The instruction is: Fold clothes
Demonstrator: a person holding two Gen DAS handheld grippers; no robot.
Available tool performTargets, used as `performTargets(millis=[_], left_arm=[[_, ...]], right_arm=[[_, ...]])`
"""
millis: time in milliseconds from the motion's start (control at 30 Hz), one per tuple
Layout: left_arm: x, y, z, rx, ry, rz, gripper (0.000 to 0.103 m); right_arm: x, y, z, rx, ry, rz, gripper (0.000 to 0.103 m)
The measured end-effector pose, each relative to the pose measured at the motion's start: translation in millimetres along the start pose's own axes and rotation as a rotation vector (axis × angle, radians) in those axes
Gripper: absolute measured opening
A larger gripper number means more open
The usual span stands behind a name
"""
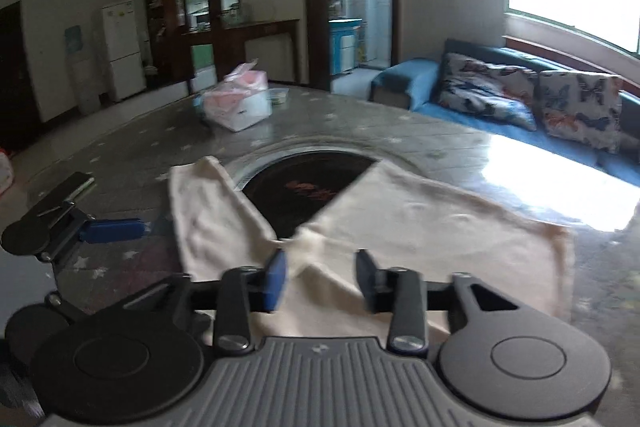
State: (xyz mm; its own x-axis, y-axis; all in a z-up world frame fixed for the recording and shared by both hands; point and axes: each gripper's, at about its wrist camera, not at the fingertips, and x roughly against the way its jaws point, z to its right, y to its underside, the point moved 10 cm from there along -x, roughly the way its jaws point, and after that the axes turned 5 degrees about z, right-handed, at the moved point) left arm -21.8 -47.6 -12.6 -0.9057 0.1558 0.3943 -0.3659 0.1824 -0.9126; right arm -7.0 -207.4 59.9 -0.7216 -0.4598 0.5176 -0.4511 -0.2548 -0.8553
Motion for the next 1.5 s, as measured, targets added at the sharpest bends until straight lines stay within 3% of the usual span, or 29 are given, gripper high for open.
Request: performTargets(millis=[233, 533, 733, 967, 1100, 1267, 1500], left_arm=[[-7, -13, 39, -0.034, 0.094, 0.026, 0.094], [-26, -11, 68, -0.072, 0.163, 0.002, 0.082], [-32, -11, 65, -0.073, 0.165, -0.016, 0.075], [-55, -8, 53, -0.028, 0.116, -0.07, 0.046], [-67, 6, 40, -0.027, 0.07, -0.115, 0.038], [-55, 10, 28, -0.025, 0.053, -0.104, 0.041], [-43, 18, 20, -0.033, 0.044, -0.101, 0.054]], right_arm=[[30, 42, 57, -0.02, 0.098, -0.095, 0.049], [30, 97, 78, -0.1, 0.06, -0.165, 0.053], [34, 85, 82, -0.088, 0.052, -0.127, 0.054], [10, 64, 102, -0.125, 0.094, -0.075, 0.05], [-2, 73, 105, -0.095, 0.114, -0.099, 0.049], [6, 70, 95, -0.035, 0.115, -0.096, 0.048], [15, 83, 72, 0.024, 0.099, -0.112, 0.049]])
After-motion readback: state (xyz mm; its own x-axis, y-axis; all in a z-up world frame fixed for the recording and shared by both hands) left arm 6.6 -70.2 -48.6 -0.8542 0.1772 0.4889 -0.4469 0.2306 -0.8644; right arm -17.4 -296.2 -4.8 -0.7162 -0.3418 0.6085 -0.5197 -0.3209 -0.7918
